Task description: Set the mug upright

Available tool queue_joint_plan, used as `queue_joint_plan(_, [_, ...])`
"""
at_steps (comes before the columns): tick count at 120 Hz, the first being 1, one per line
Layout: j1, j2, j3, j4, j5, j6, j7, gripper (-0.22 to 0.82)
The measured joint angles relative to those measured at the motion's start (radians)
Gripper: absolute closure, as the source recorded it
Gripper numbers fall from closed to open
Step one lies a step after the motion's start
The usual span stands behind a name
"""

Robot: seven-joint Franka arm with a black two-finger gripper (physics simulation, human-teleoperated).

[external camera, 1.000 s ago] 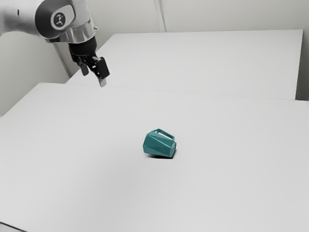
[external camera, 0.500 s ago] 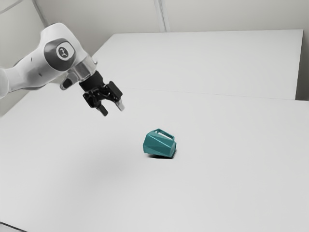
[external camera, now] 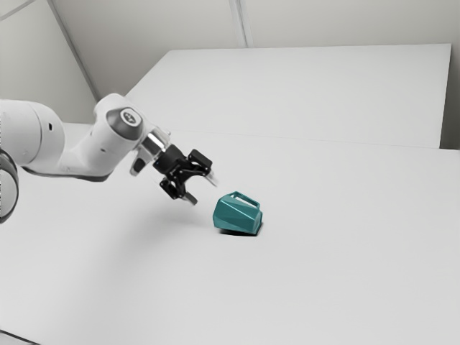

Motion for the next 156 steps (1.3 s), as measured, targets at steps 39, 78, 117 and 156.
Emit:
queue_joint_plan(39, [-0.044, 0.055, -0.001, -0.011, -0.144, 0.066, 0.0, 0.0])
queue_joint_plan(78, [-0.092, 0.087, -0.001, -0.03, -0.243, 0.099, 0.0, 0.06])
queue_joint_plan(117, [-0.093, 0.071, 0.0, -0.029, -0.202, 0.11, 0.0, 0.71])
queue_joint_plan(156, [-0.159, -0.012, -0.001, -0.015, -0.065, 0.127, 0.0, 0.77])
